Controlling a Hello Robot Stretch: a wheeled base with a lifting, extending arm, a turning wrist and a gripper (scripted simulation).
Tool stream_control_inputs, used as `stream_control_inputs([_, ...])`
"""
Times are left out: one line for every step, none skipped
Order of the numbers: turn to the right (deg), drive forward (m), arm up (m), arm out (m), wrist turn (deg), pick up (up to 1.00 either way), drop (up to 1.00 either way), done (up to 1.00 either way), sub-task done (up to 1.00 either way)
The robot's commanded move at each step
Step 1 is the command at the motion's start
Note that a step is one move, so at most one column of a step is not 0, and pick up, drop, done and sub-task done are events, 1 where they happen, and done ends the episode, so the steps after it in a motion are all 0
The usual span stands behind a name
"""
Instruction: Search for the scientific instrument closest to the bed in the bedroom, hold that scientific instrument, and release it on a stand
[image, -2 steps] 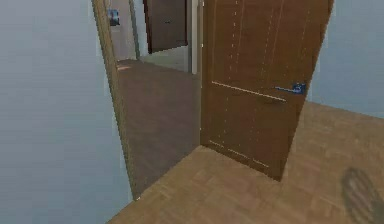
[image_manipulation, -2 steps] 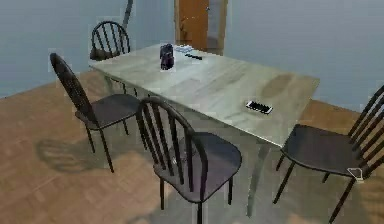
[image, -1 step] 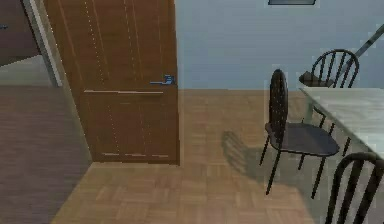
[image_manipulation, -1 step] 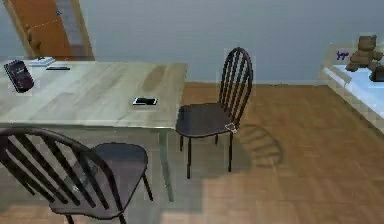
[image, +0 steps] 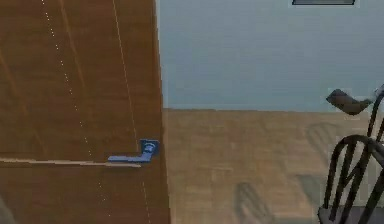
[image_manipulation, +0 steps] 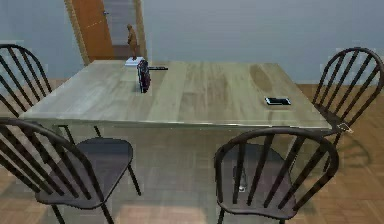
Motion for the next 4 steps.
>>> stream_control_inputs([-9.0, 0.0, 0.0, 0.0, 0.0, 0.0, 0.0, 0.0, 0.0])
stream_control_inputs([45.0, 0.0, 0.0, 0.0, 0.0, 0.0, 0.0, 0.0, 0.0])
stream_control_inputs([36.0, 0.0, 0.0, 0.0, 0.0, 0.0, 0.0, 0.0, 0.0])
stream_control_inputs([0.0, 0.5, 0.0, 0.0, 0.0, 0.0, 0.0, 0.0, 0.0])
